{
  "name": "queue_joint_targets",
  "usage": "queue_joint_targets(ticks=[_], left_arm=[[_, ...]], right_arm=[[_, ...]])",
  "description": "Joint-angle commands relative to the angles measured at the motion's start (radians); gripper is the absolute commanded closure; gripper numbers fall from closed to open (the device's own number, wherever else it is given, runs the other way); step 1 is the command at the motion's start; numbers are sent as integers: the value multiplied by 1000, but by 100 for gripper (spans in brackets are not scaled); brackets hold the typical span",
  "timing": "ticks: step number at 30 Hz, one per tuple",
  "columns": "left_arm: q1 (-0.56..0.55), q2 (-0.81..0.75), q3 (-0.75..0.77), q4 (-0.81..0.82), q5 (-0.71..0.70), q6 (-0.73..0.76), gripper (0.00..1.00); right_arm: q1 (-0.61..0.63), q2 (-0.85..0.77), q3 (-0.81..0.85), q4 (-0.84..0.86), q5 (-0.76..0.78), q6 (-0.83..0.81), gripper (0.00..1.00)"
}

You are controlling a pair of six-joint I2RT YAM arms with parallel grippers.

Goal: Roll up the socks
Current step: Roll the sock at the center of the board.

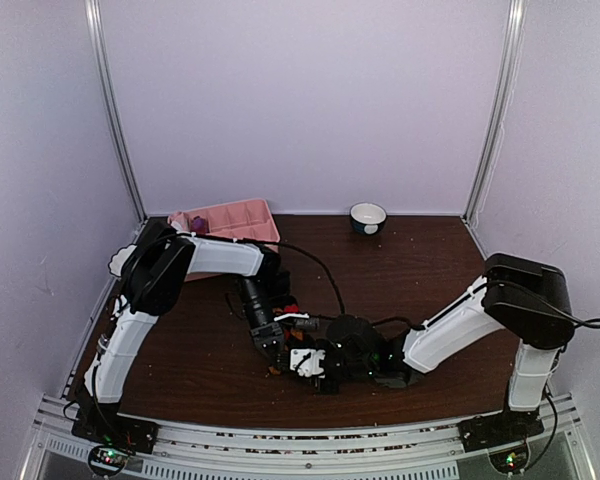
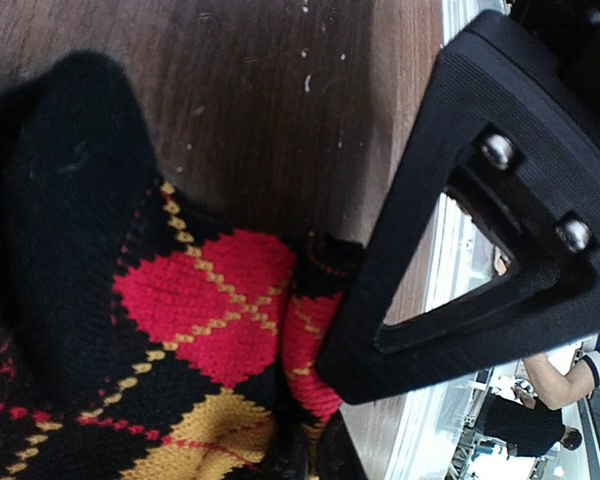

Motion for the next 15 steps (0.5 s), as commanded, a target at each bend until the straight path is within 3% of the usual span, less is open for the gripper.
queue_joint_targets(ticks=[1,7,15], left_arm=[[8,48,-5,34,-122,31,94],[8,13,-2,-16,-63,122,82],[58,-88,-25,-16,-47,156,70]], right_arm=[[-14,26,10,-50,12,-4,81],[-20,58,16,-109,24,18,80],[-57,70,71,-274,-132,113,100]])
